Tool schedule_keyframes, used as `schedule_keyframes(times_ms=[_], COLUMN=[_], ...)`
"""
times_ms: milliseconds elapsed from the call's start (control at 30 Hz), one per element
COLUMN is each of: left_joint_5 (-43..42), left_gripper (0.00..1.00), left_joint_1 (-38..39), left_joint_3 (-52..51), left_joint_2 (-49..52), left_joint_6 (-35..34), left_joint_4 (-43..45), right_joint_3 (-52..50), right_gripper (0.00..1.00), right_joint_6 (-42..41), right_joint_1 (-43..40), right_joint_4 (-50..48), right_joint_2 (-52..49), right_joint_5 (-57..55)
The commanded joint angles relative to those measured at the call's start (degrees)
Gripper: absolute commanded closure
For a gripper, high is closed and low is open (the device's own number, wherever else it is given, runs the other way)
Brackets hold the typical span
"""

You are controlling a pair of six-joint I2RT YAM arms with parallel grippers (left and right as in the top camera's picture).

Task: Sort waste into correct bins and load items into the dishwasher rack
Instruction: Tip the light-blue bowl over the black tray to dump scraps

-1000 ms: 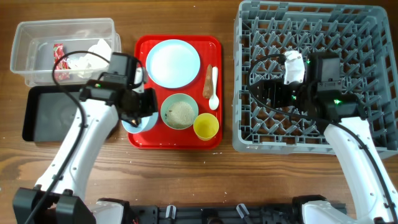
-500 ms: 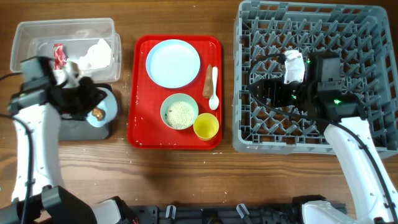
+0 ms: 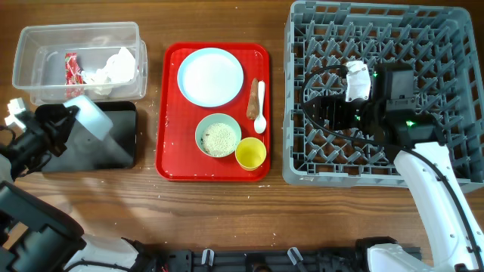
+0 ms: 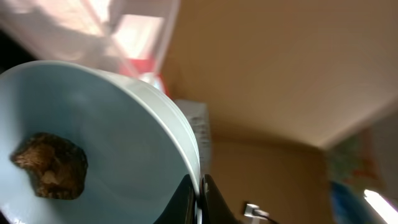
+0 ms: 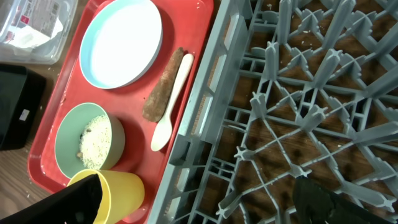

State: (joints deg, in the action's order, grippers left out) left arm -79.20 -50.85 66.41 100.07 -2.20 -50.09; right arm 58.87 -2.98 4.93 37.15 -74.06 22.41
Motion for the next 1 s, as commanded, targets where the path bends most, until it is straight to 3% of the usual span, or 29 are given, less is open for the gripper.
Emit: schedule_keyframes(times_ms=[0,167,300,367,500,700,767,833,967], left_joint_5=[-11.17,-11.17,-11.15,-10.34,-0.76,-2.23,2.84,13.22,47.91], left_gripper=[0.96,0.96,0.96,0.96,0.96,0.96,0.96,0.96,0.96], left_joint_1=[-1.86,-3.06,-3.08,-3.21,-3.52,0.61,5.11,11.39,30.62], left_joint_3=[1.11,1.11,1.11,1.11,1.11,5.9,10.32,14.62,19.06], left_joint_2=[0.46,0.46,0.46,0.46,0.46,-3.1,-6.03,-8.87,-12.02], left_joint_6=[-1.66,-4.9,-12.46,-13.09,-15.67,-16.48,-16.5,-16.2,-8.04], left_joint_4=[1.14,1.27,1.4,4.46,9.18,12.66,13.14,13.14,14.45], right_joint_3=[0.33,0.33,0.33,0.33,0.33,0.33,0.33,0.33,0.33], right_gripper=[0.0,0.0,0.0,0.0,0.0,0.0,0.0,0.0,0.0], right_joint_6=[-0.46,-0.48,-0.48,-0.63,-0.63,-0.63,-0.63,-0.63,-0.63], right_joint_1=[-0.07,-0.09,-0.07,-0.09,-0.07,-0.07,-0.09,-0.07,-0.09], right_joint_4=[-0.24,-0.24,-0.22,-0.22,-0.07,-0.31,-0.39,-0.28,0.0], right_joint_2=[-0.63,-0.63,-0.63,-0.63,-0.63,-0.63,-0.63,-0.63,-0.63], right_joint_5=[-0.59,-0.59,-0.59,-0.59,-0.59,-0.59,-0.59,-0.59,-0.59])
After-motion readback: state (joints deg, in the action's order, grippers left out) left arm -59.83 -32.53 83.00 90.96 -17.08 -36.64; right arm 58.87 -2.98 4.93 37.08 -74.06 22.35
